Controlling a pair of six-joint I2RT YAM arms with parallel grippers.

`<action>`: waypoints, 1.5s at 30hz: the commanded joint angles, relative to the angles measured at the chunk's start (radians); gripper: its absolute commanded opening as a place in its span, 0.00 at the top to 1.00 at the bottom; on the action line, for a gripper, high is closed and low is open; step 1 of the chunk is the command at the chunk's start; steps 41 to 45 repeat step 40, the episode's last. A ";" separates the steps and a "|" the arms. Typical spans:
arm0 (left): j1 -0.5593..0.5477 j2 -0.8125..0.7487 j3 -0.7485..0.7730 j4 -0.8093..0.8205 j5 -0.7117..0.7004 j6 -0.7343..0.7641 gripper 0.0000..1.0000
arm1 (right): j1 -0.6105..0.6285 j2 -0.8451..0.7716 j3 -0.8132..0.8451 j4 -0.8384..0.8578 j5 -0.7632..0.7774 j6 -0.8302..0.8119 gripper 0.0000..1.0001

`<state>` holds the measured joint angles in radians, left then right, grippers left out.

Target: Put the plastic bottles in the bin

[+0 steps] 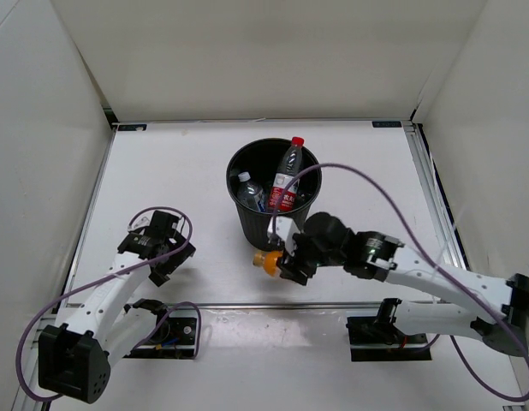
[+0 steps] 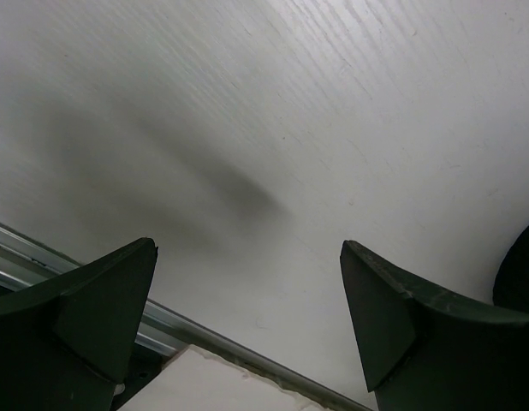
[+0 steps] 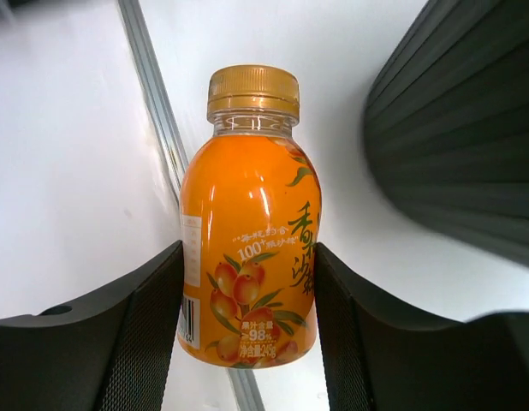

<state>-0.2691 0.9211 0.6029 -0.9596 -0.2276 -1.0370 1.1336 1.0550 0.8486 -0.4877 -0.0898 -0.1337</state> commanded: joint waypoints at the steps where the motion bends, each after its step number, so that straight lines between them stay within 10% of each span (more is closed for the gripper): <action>1: 0.007 -0.019 -0.014 0.057 0.019 -0.021 0.00 | 0.002 -0.055 0.191 -0.124 0.019 0.029 0.75; 14: 0.007 0.073 0.044 0.091 0.037 -0.012 0.00 | -0.162 0.327 0.915 -0.190 0.157 0.005 0.67; 22: 0.007 0.051 0.132 0.067 0.037 0.052 0.00 | -0.209 0.367 0.874 -0.189 0.304 0.120 0.00; 26: 0.007 -0.055 0.155 0.093 0.014 0.101 0.00 | -0.241 0.304 0.915 -0.256 0.455 0.281 0.00; 32: 0.007 -0.208 0.185 0.159 -0.051 0.175 0.00 | -0.458 0.313 1.077 -0.523 0.265 0.370 0.00; 45: 0.007 -0.162 0.383 0.232 -0.211 0.544 0.00 | -0.529 0.209 1.063 -0.486 0.226 0.384 0.00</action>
